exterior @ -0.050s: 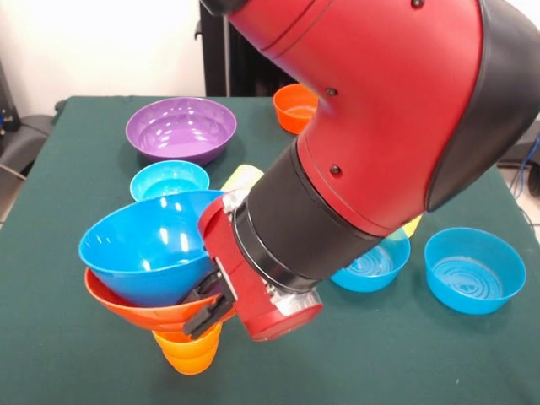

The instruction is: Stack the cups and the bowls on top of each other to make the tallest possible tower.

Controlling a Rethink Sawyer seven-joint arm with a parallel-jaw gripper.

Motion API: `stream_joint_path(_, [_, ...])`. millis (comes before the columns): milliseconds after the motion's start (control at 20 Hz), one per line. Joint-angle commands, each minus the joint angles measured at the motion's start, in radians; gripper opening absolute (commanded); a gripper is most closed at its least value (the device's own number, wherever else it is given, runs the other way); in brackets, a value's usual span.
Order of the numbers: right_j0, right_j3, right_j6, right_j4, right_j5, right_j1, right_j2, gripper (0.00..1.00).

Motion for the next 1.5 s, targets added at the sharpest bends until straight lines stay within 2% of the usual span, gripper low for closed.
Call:
stream_joint_path(50, [0.008, -0.048, -0.064, 0.008, -0.041, 0.006, -0.002, 0.0])
stream_joint_path(850, [0.028, -0.02, -0.047, -0.024, -0.078, 0.017, 0.013, 0.0])
stream_joint_path(1500, [0.031, -0.017, -0.049, -0.018, -0.074, 0.023, 0.014, 0.0])
